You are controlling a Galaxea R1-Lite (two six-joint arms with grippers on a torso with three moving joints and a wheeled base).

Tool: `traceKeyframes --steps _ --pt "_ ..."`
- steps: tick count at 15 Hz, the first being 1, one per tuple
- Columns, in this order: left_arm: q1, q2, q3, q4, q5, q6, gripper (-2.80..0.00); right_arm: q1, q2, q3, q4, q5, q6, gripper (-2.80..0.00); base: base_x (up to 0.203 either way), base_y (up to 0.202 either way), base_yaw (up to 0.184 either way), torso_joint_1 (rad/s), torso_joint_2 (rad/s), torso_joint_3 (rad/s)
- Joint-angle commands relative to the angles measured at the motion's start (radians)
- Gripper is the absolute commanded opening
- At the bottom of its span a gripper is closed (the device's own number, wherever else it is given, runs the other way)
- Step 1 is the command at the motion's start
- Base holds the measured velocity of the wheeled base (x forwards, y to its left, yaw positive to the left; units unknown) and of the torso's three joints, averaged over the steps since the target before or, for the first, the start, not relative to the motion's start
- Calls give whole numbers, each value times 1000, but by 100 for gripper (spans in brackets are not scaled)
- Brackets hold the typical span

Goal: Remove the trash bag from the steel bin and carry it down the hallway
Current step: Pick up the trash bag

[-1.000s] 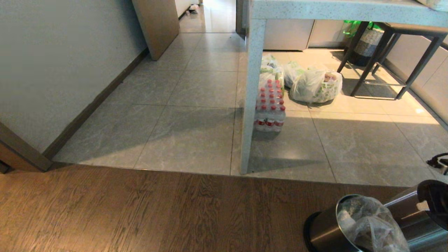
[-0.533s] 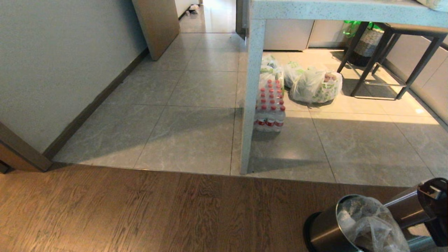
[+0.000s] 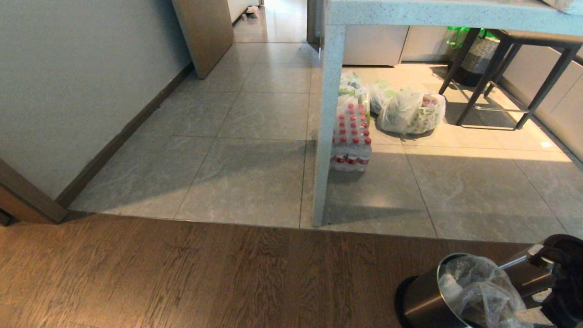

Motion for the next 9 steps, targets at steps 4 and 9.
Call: traceKeyframes --steps 4,9 --pt "0 0 2 0 0 0 -280 8 137 -20 -70 -12 -27 0 0 0 0 0 0 0" --pt "0 0 2 0 0 0 -280 19 134 -33 8 35 -14 0 0 0 0 0 0 0"
